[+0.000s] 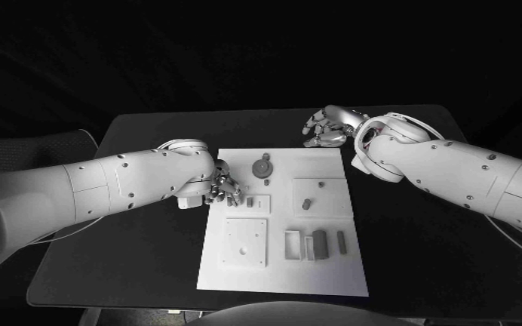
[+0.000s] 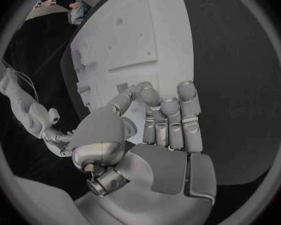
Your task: Assemble the parts on the task board
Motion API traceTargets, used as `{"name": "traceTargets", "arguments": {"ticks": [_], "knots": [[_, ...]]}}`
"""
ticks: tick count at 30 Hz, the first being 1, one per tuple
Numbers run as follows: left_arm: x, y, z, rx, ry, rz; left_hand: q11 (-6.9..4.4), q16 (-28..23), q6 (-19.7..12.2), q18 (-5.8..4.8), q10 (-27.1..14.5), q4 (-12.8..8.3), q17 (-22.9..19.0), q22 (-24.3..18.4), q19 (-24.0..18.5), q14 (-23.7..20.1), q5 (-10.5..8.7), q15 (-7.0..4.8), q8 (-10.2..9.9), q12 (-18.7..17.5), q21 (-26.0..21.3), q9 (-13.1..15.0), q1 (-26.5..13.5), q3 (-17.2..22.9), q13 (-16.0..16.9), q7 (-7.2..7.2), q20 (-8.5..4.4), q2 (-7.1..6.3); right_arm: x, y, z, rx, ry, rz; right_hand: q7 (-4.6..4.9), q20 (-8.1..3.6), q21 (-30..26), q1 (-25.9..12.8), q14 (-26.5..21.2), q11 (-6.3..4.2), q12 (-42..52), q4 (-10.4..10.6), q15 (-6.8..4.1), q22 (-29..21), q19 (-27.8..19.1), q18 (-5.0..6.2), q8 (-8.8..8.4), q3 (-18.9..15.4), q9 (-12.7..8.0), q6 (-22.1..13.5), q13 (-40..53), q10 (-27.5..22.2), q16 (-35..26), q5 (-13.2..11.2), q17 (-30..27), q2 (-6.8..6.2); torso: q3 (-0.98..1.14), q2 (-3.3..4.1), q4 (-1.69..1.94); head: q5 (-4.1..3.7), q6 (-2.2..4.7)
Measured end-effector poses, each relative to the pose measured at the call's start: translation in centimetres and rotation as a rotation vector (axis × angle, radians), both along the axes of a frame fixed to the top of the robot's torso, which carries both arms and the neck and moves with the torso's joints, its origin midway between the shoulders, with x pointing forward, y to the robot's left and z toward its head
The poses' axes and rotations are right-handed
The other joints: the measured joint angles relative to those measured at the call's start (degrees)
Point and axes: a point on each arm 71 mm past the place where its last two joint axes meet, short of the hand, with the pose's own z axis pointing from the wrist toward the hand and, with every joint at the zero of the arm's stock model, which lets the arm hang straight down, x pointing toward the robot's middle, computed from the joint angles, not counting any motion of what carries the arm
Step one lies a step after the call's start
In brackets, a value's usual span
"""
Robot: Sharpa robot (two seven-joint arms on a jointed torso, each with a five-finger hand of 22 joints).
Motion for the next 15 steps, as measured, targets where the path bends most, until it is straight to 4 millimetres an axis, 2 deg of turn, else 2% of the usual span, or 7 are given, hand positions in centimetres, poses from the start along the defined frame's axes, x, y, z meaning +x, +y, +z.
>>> {"name": "traceTargets", "arguments": {"ticks": [15], "knots": [[0.01,-0.02,0.01,-0.001,-0.004,-0.002,0.08,0.0,0.2,0.00,0.1,1.0,-0.1,0.0,0.0,0.0,0.01,0.00,-0.3,0.2,0.0,0.1,0.0,-0.2,-0.1,0.17,0.00,0.00,-0.01,-0.05,0.00,0.000,0.000,0.000,0.14,0.00,0.0,0.0,0.0,0.00,0.0,0.0,0.03,0.0,0.0,-0.06,0.00,0.0,0.0,-0.2,0.0,0.0,-0.2,0.0,0.0,0.00,-0.02,0.00,0.03,-0.06,0.04]]}}
